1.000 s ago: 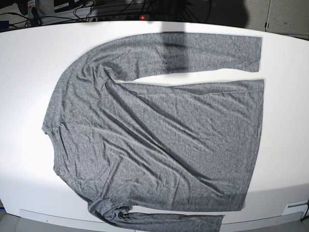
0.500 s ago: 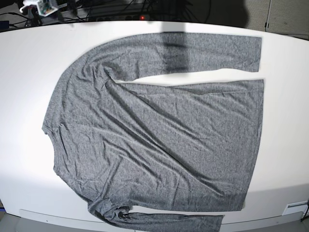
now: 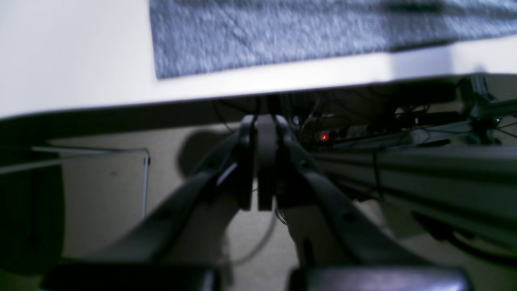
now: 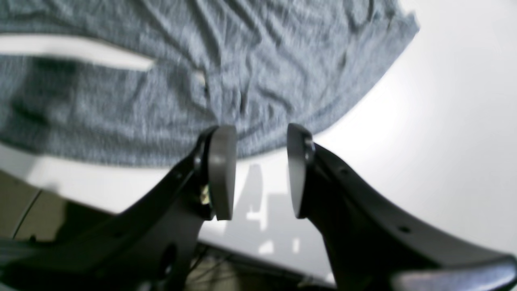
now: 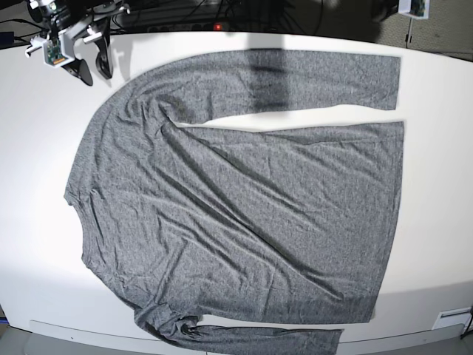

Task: Fold the T-shirt properly
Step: 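Move both grippers out over the shirt's shoulder edge, then lower the left gripper onto the sleeve cuff and pinch it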

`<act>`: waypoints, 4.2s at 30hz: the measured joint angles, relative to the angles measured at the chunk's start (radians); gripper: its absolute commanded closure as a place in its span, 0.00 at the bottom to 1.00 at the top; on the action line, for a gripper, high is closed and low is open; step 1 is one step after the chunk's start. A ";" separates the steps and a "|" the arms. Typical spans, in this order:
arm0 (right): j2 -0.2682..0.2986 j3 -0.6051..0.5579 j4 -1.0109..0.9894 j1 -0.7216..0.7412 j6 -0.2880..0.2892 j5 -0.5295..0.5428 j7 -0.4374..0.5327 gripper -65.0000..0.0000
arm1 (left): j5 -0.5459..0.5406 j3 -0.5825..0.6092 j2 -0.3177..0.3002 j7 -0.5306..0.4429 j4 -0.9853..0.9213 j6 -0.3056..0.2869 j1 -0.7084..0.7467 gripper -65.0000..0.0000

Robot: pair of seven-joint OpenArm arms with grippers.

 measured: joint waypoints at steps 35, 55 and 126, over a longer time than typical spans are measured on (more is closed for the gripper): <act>-0.172 -0.004 -0.001 0.359 0.008 -0.611 -0.050 0.54 | 0.257 0.002 -0.424 -0.015 -0.079 -0.140 -0.547 0.60; -0.029 -0.005 -0.001 0.453 0.016 -0.500 -0.091 0.54 | 0.253 0.003 -0.398 -0.114 -0.182 -0.089 -0.545 0.60; 0.031 -0.005 0.135 0.450 0.218 -0.471 -0.456 0.54 | 0.869 0.474 -0.601 -0.348 -0.660 -0.126 -0.907 0.61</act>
